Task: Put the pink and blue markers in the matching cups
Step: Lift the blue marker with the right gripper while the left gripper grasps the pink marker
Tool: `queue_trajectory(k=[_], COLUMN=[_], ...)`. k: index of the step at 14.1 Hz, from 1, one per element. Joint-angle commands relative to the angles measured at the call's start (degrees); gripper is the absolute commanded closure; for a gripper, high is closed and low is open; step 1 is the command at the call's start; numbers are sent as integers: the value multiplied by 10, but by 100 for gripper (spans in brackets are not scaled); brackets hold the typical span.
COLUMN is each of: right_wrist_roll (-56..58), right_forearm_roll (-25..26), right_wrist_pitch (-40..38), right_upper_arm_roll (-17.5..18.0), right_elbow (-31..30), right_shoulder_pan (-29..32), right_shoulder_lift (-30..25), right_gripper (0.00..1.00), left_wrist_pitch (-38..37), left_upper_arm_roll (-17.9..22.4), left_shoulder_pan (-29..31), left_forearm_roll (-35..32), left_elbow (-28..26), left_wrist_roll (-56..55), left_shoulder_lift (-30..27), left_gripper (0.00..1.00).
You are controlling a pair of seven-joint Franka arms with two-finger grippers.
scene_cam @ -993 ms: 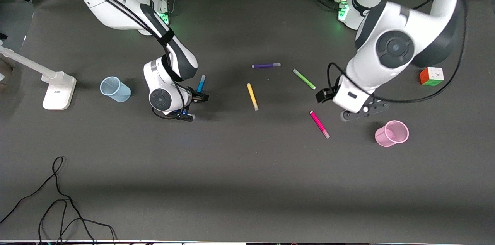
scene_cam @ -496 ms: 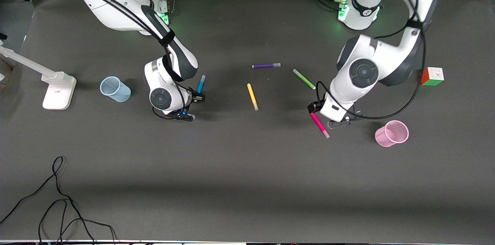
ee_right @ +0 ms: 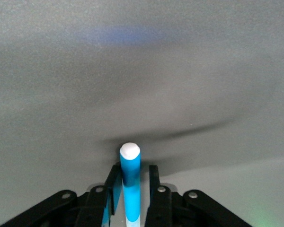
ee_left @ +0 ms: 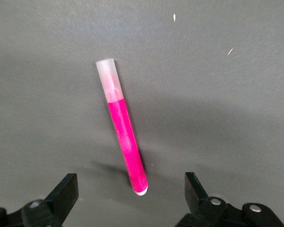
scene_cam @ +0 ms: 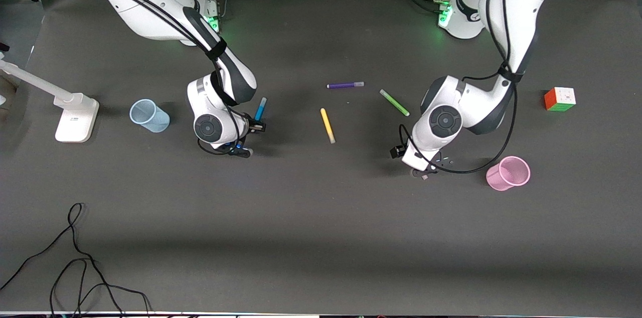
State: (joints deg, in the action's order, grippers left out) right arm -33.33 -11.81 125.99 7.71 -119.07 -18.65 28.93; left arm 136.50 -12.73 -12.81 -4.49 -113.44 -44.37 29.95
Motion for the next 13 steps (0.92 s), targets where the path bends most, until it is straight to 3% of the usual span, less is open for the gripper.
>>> queue_trajectory(k=[1, 3, 6, 8, 10, 13], right_wrist_roll=[0, 1, 2, 5, 60, 172], right_forearm_roll=[-13, -13, -12, -3, -1, 2], right_wrist_pitch=[8, 8, 1, -33, -86, -119], right_upper_arm_roll=[-2, -3, -5, -16, -64, -146], right_elbow=[-4, -3, -3, 1, 6, 2], right_shoulder_pan=[0, 0, 1, 2, 3, 1], right_shoulder_lift=[-5, -6, -17, -46, -96, -170], right_gripper=[74, 87, 98, 99, 99, 99], left_wrist_pitch=[18, 17, 18, 18, 18, 16], left_upper_arm_roll=[8, 8, 8, 8, 8, 8], left_shoulder_pan=[-10, -10, -11, -11, -12, -11], left_forearm_roll=[-13, -13, -13, -13, -13, -13], left_elbow=[5, 5, 5, 5, 7, 8], left_wrist_roll=[-19, -19, -33, -34, -34, -35], left_shoulder_lift=[17, 16, 17, 19, 24, 23], left_gripper=[0, 1, 26, 38, 45, 73])
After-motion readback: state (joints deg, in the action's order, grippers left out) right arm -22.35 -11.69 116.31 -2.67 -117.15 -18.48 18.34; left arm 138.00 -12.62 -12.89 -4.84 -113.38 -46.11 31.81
